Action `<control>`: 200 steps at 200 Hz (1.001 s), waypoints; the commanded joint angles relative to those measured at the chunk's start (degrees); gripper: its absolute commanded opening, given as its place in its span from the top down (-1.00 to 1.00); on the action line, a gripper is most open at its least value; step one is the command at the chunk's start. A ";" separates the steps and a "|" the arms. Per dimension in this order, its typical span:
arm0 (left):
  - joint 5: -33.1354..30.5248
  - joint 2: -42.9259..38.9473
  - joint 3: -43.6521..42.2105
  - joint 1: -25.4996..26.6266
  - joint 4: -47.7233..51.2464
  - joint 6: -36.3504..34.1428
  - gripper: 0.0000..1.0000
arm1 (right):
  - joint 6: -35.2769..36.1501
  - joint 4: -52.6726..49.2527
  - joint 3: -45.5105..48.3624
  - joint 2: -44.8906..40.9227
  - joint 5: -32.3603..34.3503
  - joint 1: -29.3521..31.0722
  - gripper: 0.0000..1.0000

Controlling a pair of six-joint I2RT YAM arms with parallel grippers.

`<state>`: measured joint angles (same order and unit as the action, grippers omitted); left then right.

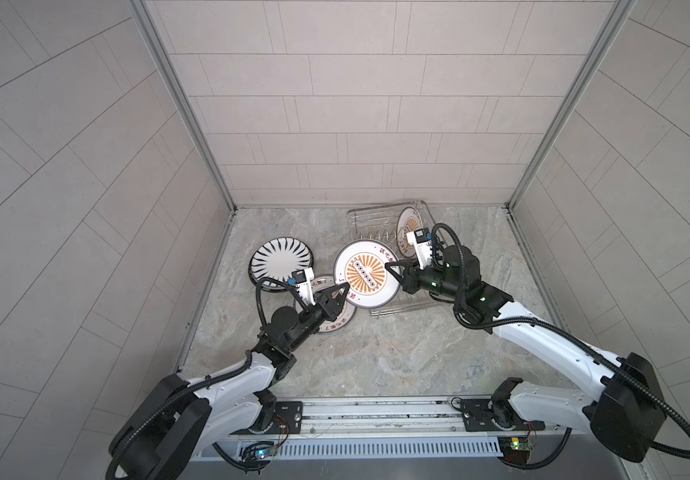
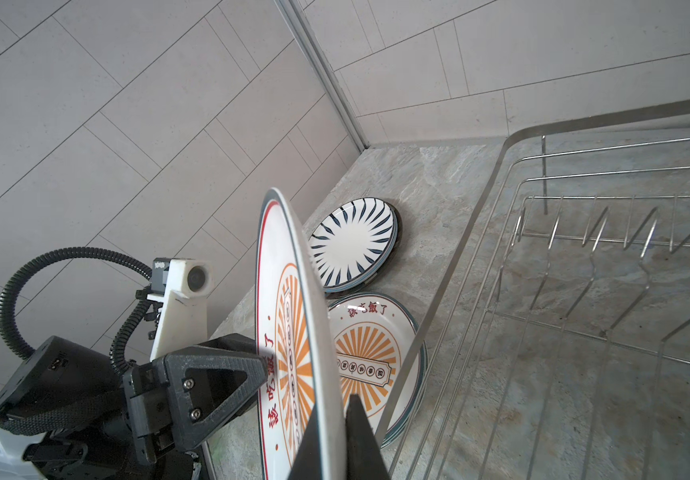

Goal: Unload the plates from the dish rack
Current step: 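Grip the sunburst plate rim with the left gripper while the right holds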

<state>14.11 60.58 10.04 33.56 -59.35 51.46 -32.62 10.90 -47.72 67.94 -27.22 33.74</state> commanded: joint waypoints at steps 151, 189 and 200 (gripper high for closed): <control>2.01 -0.01 -1.43 0.28 -7.88 6.35 1.00 | -2.38 6.11 2.99 2.12 -1.43 0.89 0.33; -1.00 -0.85 -2.28 0.32 -7.65 6.07 1.00 | -1.76 4.68 3.01 2.08 -0.79 1.02 -0.41; -2.90 -1.24 -2.53 0.32 -6.75 5.87 1.00 | -1.25 3.63 2.99 2.02 -0.10 1.28 -0.54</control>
<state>14.72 60.75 8.08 33.56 -63.13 57.10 -34.54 15.33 -44.86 70.30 -28.03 34.50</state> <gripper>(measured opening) 0.078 0.706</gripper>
